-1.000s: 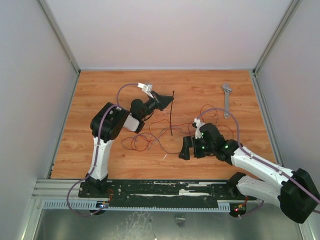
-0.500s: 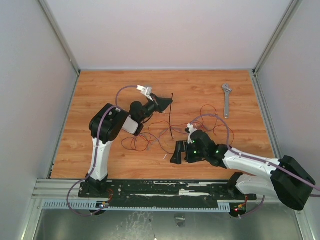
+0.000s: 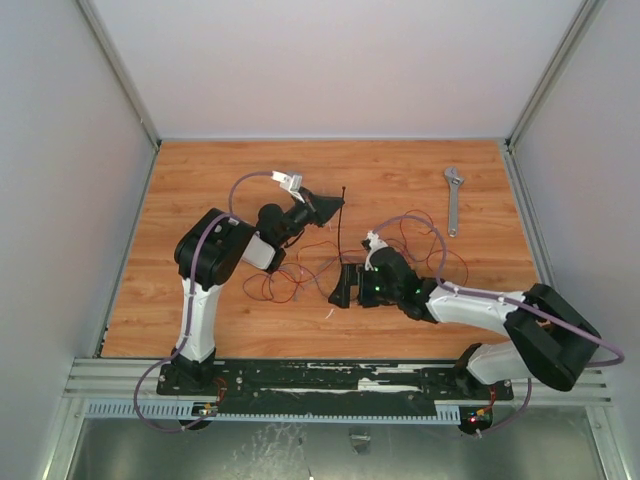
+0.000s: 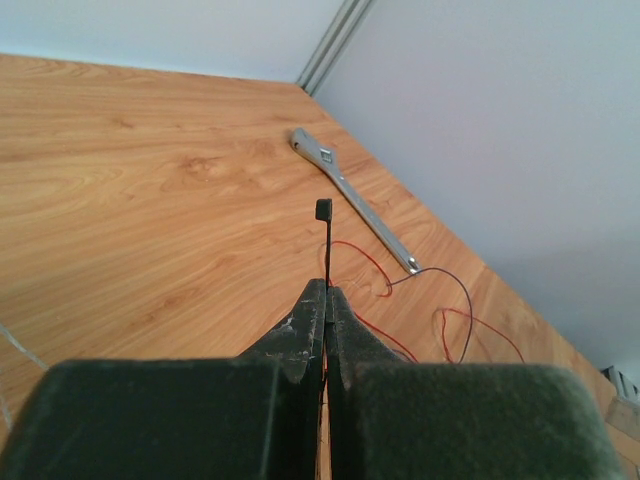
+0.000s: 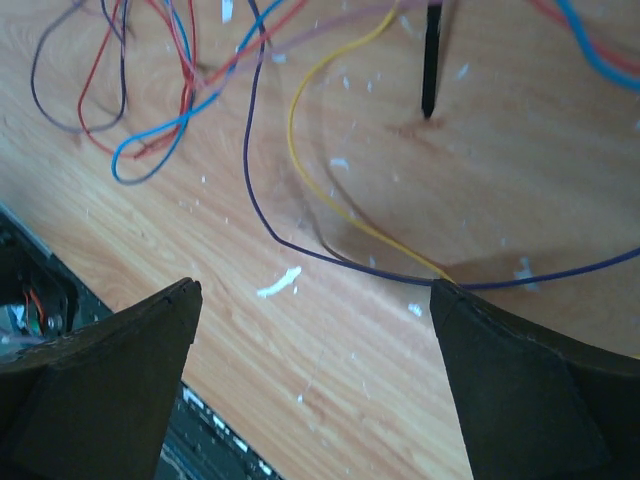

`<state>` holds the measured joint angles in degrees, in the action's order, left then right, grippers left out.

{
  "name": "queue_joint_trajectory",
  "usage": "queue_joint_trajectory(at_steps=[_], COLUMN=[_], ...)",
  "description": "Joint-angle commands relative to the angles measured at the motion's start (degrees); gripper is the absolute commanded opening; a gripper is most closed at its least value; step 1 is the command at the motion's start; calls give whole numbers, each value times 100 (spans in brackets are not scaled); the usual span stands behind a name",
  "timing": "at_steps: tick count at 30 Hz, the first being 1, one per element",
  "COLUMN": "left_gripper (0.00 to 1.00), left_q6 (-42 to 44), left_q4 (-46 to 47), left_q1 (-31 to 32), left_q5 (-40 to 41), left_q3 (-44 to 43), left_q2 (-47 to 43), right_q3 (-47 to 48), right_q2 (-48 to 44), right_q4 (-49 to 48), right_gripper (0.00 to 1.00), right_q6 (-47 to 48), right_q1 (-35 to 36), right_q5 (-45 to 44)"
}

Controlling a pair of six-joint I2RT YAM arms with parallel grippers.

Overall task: Zip-tie the wires
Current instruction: Adjust the cable at the center of the board.

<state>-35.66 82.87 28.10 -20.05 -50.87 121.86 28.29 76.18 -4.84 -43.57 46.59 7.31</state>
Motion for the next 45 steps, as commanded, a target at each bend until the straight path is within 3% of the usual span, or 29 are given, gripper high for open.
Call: queue_joint_trajectory(at_steps=[1, 10, 18, 30, 37, 45], left_gripper=[0, 0, 0, 0, 0, 0], left_q6=[196, 275, 273, -2, -257, -142], left_q4=[208, 12, 51, 501, 686, 367], left_q1=[49, 50, 110, 205, 214, 214], left_q5=[40, 50, 63, 367, 779, 880], left_q3=[69, 25, 120, 622, 834, 757], left_q2=[-167, -103, -107, -144, -166, -218], right_q3=[209, 663, 1079, 1449, 744, 352], right_q2=[353, 831, 1336, 1602, 559, -1216], right_q4=[-262, -611, -746, -809, -539, 636], right_gripper=[99, 99, 99, 99, 99, 99], right_q6=[345, 1227, 1464, 1744, 1847, 1685], right_q1=[-241, -974, -1009, -1138, -1128, -1004], right_q5=[-178, 81, 431, 285, 678, 1673])
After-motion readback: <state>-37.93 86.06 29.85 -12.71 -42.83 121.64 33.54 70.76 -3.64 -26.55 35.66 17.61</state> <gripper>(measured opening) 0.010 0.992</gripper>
